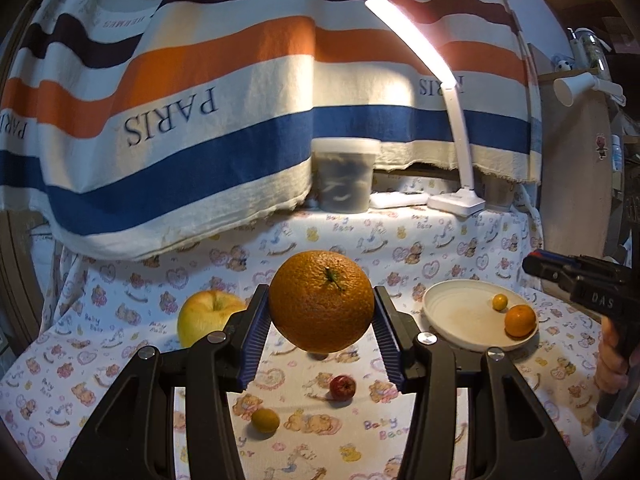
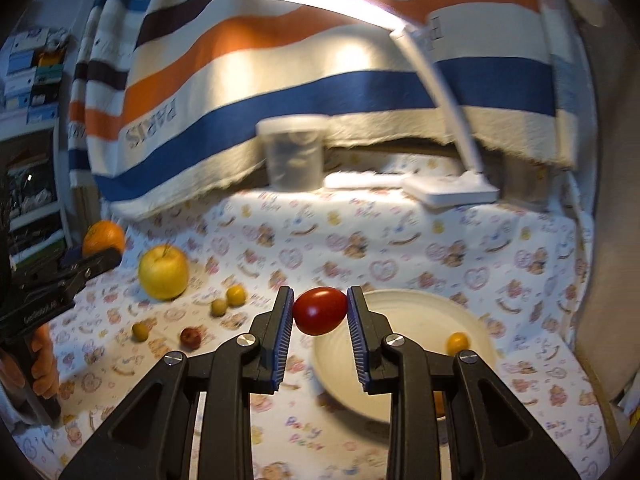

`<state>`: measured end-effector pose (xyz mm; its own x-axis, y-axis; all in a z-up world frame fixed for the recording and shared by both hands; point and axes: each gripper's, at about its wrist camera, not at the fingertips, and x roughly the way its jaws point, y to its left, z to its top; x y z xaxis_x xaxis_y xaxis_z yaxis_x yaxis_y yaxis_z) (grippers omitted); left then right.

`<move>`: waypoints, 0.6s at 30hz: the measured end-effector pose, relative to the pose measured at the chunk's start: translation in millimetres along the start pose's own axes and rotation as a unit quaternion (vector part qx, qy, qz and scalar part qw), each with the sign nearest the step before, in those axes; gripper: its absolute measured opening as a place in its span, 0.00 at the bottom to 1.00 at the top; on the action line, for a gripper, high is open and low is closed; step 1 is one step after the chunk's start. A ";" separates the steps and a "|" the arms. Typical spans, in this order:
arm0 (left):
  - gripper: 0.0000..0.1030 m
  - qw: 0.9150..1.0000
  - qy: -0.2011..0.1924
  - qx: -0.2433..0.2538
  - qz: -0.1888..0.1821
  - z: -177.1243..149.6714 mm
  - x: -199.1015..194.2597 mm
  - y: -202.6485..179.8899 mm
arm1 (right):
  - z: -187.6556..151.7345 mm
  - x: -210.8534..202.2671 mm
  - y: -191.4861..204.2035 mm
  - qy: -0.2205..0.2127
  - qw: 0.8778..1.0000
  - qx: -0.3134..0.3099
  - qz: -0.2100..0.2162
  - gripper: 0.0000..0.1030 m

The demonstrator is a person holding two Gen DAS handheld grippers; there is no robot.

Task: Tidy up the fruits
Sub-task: 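Lower the orange onto the plate and open the left tool while the right tool carries the tomato over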

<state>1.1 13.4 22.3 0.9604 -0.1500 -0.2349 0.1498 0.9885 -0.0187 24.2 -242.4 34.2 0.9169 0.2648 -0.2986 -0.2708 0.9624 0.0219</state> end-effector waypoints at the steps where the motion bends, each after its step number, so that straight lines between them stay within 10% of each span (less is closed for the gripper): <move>1: 0.47 1.000 -0.001 0.001 -0.001 2.8 0.1 -2.3 | 2.3 -3.1 -5.8 -0.009 1.000 0.005 -0.007 0.27; 18: 0.47 0.983 0.128 0.043 -0.128 48.0 80.6 -107.7 | 17.7 -15.5 -63.6 0.000 0.996 0.065 -0.060 0.27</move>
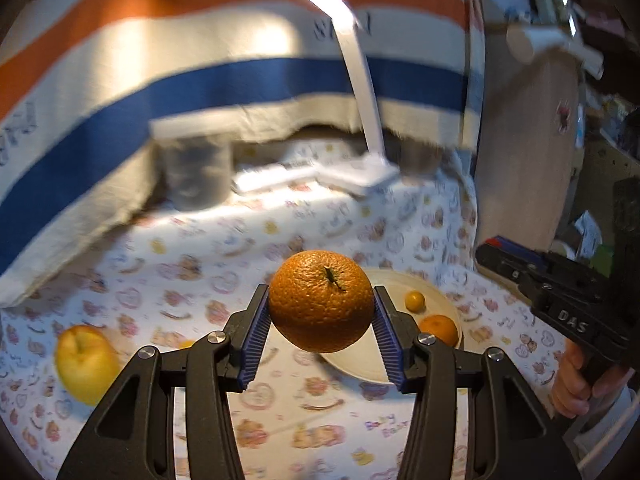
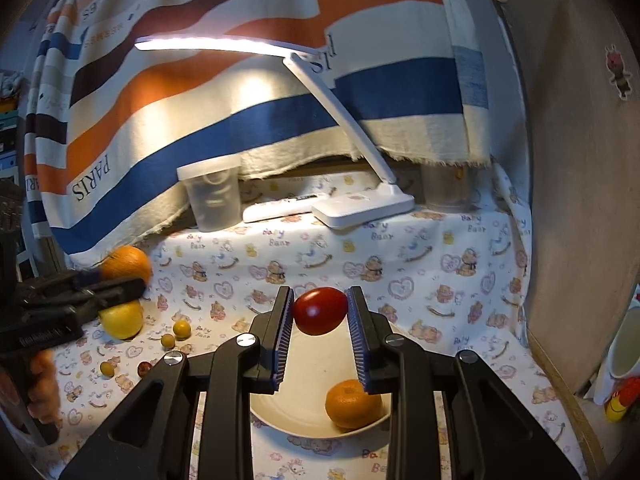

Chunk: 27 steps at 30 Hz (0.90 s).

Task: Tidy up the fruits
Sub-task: 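Lower the orange onto the plate and open the left tool while the right tool carries the tomato over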

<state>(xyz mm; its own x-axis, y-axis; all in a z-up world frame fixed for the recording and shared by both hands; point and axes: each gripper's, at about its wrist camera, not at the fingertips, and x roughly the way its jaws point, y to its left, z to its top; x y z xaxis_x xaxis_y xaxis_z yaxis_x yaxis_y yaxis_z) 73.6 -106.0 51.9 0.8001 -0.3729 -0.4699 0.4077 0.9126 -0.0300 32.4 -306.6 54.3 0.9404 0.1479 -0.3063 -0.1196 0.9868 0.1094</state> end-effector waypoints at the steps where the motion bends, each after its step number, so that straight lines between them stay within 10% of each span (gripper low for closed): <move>1: 0.47 1.000 0.017 0.000 -0.003 0.7 8.6 -4.7 | 0.3 1.5 -2.7 0.006 1.000 0.003 -0.004 0.27; 10: 0.47 0.989 0.146 -0.010 -0.014 -6.2 79.6 -30.3 | -4.2 27.4 -36.2 0.059 0.997 0.039 -0.024 0.27; 27: 0.47 0.981 0.195 -0.003 0.009 -19.2 115.3 -39.6 | -35.7 81.1 -68.6 0.197 0.975 0.092 -0.044 0.27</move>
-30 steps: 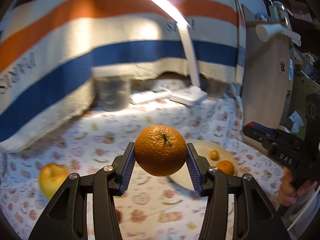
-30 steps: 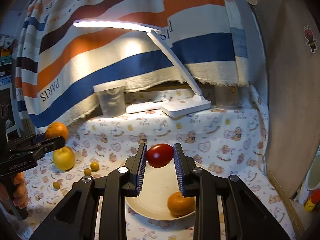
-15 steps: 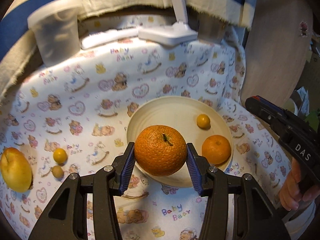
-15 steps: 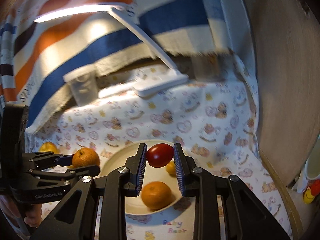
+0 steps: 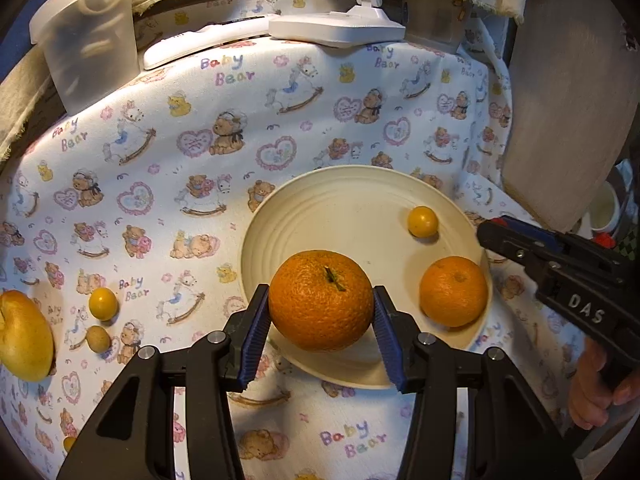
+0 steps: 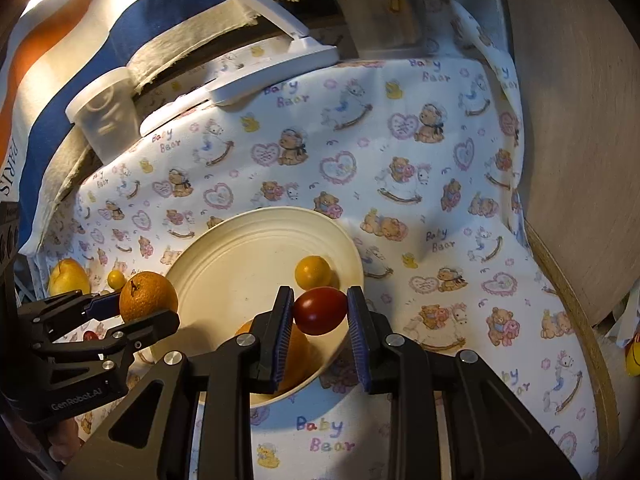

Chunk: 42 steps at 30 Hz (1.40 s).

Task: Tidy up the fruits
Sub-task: 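Lower the orange onto the plate and open the left tool while the right tool carries the tomato over, then lower the red cherry tomato onto the plate and open the right tool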

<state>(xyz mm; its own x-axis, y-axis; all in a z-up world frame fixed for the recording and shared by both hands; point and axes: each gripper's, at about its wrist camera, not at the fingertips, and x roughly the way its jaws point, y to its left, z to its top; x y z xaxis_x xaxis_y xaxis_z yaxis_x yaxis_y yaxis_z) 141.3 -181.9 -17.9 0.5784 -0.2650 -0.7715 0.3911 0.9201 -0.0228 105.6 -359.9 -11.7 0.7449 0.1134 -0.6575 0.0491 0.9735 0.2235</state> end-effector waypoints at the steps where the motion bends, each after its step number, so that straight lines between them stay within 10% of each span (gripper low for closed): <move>1: 0.47 1.000 0.003 -0.001 -0.003 0.2 2.1 0.1 | 0.4 0.3 -1.0 0.001 1.000 0.001 -0.001 0.27; 28: 0.48 1.000 0.023 0.005 0.001 -7.2 15.8 -3.3 | -1.2 14.6 -6.9 0.027 0.999 0.018 -0.008 0.27; 32: 0.70 1.000 0.004 0.013 0.011 -8.7 10.7 -5.5 | -0.5 15.0 -7.4 0.029 0.999 0.019 -0.008 0.27; 42: 0.72 0.999 -0.040 0.007 0.012 -10.0 -20.6 6.8 | -1.2 17.1 -8.8 0.040 0.999 0.026 -0.001 0.36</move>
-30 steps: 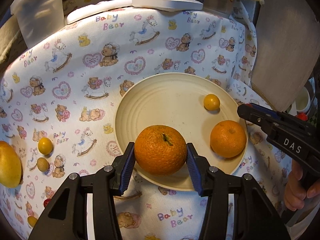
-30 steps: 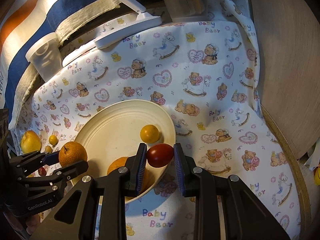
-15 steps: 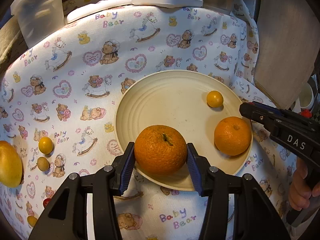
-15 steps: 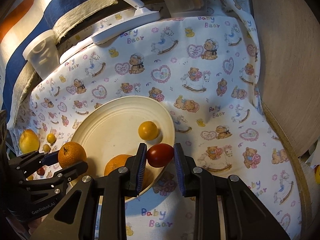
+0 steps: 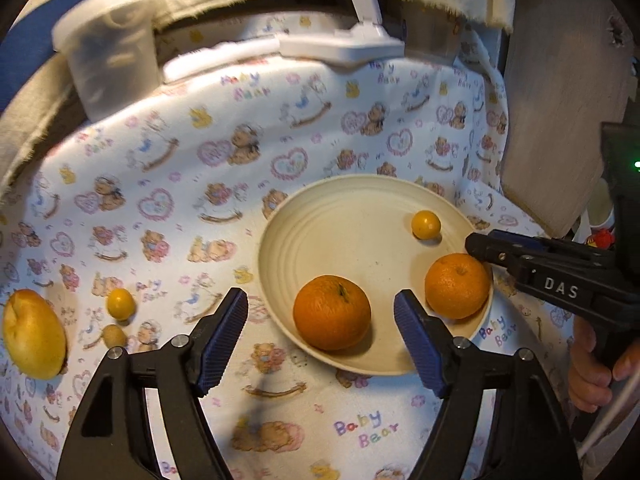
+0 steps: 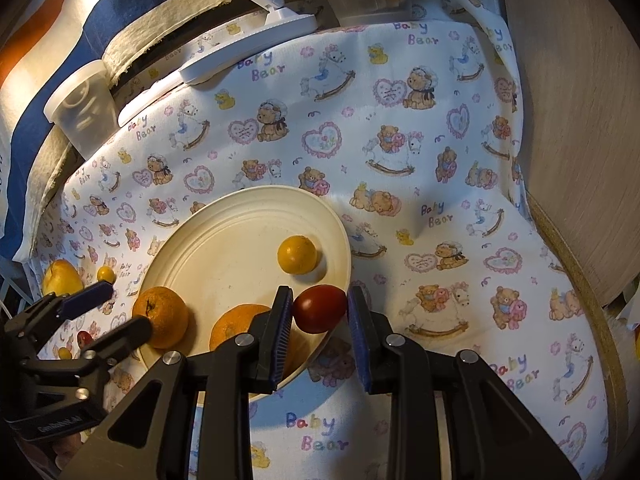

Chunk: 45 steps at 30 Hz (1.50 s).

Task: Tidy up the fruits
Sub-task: 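Lower the red cherry tomato onto the plate and open the right tool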

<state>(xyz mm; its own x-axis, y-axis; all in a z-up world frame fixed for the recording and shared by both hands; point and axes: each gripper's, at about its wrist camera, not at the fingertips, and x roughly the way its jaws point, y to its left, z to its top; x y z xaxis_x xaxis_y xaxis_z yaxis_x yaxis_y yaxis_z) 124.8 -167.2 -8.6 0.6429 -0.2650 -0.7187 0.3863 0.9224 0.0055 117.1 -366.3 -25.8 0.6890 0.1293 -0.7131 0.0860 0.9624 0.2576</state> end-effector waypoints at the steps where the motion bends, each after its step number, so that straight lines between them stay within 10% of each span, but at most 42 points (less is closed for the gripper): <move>1: 0.72 1.000 -0.008 0.000 0.000 -1.5 -5.2 2.5 | -0.1 -0.7 -0.3 -0.003 1.000 0.001 -0.003 0.46; 12: 0.84 0.993 -0.116 -0.004 0.023 -19.6 -73.7 39.0 | -0.9 -22.1 11.4 -0.049 0.999 -0.019 -0.012 0.56; 15: 0.99 0.985 -0.168 -0.007 0.027 -29.5 -99.3 48.8 | -2.2 -31.2 19.9 -0.073 0.997 -0.036 -0.018 0.64; 23: 1.00 0.965 -0.254 -0.004 0.070 -53.7 -143.8 68.9 | -11.2 -62.9 45.5 -0.148 0.987 -0.064 0.008 0.85; 33: 1.00 0.964 -0.252 -0.029 0.085 -87.0 -149.4 88.0 | -23.7 -84.9 64.7 -0.202 0.976 -0.080 0.028 1.00; 45: 1.00 0.972 -0.204 -0.028 0.116 -117.9 -146.8 95.2 | -38.6 -65.2 88.5 -0.162 0.978 -0.113 0.060 1.00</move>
<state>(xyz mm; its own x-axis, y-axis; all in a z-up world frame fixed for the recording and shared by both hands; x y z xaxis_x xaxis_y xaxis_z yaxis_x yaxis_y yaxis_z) -10.8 -7.3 15.5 0.9219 -0.1263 -0.3662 0.1701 0.9813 0.0896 52.0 -280.3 18.2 0.8794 0.1983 -0.4328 -0.1466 0.9777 0.1501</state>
